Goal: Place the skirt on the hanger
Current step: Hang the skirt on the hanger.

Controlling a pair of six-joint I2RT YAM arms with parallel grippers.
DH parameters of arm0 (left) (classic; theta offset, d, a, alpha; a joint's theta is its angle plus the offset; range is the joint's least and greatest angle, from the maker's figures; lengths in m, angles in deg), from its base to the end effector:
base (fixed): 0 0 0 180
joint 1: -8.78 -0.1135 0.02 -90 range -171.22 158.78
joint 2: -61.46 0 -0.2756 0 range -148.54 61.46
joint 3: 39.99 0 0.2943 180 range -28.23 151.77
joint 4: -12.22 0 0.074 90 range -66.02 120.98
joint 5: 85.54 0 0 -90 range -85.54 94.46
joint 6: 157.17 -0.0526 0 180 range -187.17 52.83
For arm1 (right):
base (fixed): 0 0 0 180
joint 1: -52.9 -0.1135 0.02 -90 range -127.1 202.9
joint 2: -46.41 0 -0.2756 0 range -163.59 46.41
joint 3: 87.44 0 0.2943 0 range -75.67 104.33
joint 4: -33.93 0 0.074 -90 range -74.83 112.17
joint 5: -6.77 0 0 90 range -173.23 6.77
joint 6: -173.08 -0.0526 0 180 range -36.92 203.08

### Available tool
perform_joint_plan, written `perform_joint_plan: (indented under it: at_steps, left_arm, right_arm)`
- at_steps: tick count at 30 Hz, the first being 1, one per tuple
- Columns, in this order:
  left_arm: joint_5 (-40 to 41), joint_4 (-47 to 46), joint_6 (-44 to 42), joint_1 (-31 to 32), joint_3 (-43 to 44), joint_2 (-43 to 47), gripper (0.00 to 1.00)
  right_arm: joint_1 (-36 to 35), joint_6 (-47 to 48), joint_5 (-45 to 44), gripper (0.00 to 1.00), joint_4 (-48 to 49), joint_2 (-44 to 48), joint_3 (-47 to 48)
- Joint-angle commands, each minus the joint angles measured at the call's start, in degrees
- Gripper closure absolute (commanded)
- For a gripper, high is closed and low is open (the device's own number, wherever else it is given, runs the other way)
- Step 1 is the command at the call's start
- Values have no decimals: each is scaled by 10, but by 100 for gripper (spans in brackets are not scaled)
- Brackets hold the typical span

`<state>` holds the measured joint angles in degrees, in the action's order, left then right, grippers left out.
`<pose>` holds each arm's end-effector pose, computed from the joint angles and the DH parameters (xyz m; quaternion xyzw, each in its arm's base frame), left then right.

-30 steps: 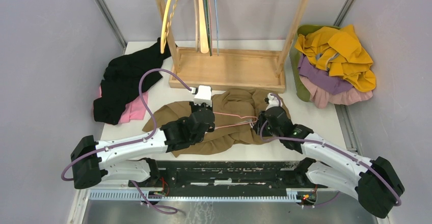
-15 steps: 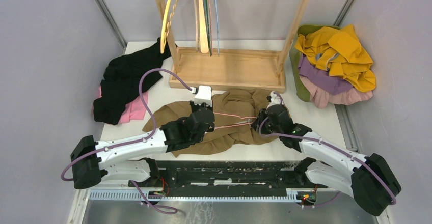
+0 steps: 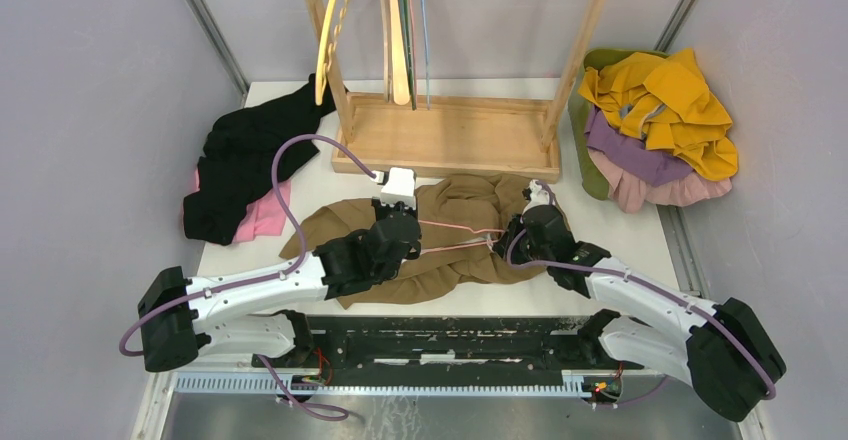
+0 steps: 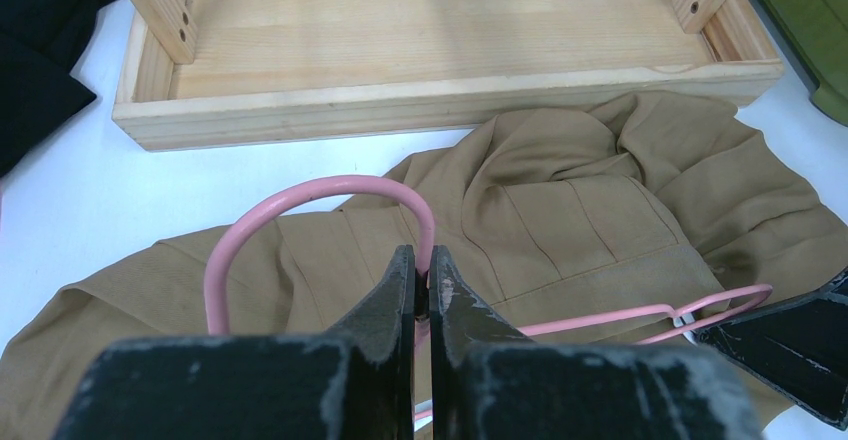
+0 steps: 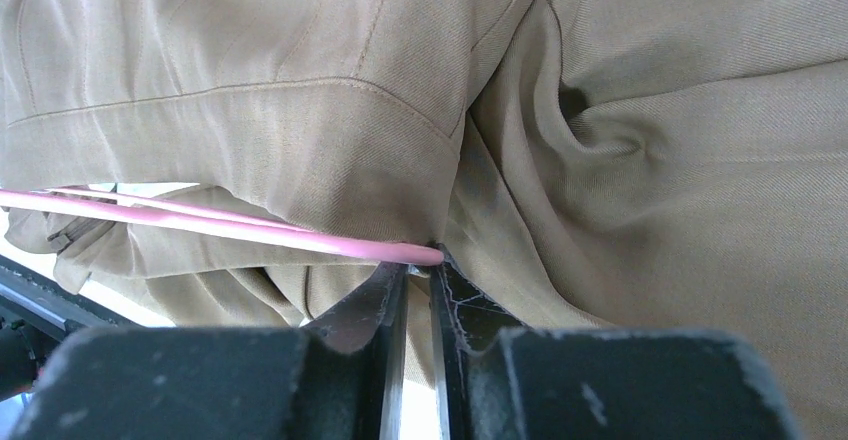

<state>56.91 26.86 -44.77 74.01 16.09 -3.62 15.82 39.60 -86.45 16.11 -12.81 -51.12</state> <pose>0.1601 -0.2474 0.2749 0.0490 0.7873 -0.0730 0.6103 0.1980 0.1459 0.1532 0.0624 0.9065 0.2500 0.3344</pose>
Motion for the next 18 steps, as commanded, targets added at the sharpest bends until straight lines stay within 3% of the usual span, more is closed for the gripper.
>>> perform_joint_plan:
  at_steps: [1, 4, 9, 18]
  left_arm:
    - [15, -31, -22, -3, 16, 15, 96]
    - [16, -31, -27, -3, 17, 14, 96]
    - [15, -29, -27, -4, 20, 7, 96]
    - [8, -28, -22, -4, 18, -1, 96]
  right_arm:
    - [2, -6, 3, 81, 8, -8, 19]
    - [2, -12, 8, 72, -8, 7, 23]
    - [2, -27, 17, 70, -57, 77, 30]
    - [2, -53, 23, 78, -50, 107, 21]
